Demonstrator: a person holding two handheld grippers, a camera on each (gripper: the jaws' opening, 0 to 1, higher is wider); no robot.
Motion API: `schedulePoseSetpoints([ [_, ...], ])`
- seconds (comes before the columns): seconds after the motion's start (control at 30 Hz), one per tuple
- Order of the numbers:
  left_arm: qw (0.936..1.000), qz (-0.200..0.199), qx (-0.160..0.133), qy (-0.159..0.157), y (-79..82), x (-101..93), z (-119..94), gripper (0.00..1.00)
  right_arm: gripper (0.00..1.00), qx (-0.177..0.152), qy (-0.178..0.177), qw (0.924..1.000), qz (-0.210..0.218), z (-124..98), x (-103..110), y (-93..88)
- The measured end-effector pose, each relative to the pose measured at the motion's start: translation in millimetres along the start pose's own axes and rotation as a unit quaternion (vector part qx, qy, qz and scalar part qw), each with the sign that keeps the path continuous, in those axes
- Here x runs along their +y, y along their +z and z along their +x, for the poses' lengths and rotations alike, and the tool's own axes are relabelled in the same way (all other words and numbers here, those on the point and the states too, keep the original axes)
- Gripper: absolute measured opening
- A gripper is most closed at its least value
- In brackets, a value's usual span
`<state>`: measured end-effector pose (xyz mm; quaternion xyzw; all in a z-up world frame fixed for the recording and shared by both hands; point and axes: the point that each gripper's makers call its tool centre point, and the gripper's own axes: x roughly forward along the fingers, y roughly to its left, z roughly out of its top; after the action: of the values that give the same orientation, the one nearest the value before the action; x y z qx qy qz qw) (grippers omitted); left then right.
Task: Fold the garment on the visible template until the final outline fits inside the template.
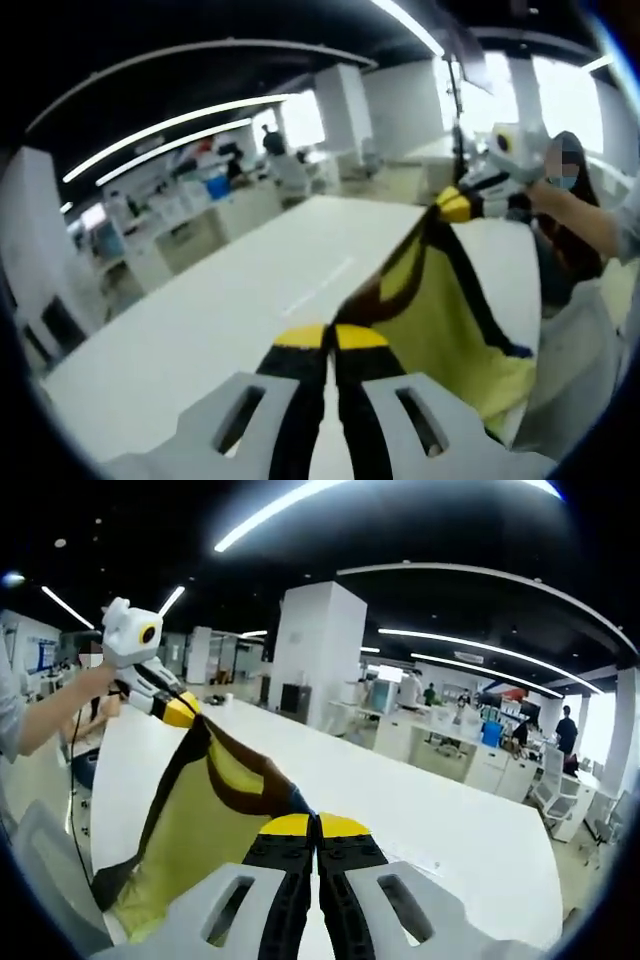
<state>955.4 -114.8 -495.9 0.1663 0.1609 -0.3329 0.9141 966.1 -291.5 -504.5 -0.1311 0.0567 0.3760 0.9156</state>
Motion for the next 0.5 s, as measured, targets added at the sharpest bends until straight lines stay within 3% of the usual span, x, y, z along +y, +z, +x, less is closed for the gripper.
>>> schedulePoseSetpoints([
  [0.5,0.9995,-0.011,0.028,0.011,-27.5,32.0,46,0.0,0.01,0.029,0.001,0.9996,0.005,47,-24,-33.4],
])
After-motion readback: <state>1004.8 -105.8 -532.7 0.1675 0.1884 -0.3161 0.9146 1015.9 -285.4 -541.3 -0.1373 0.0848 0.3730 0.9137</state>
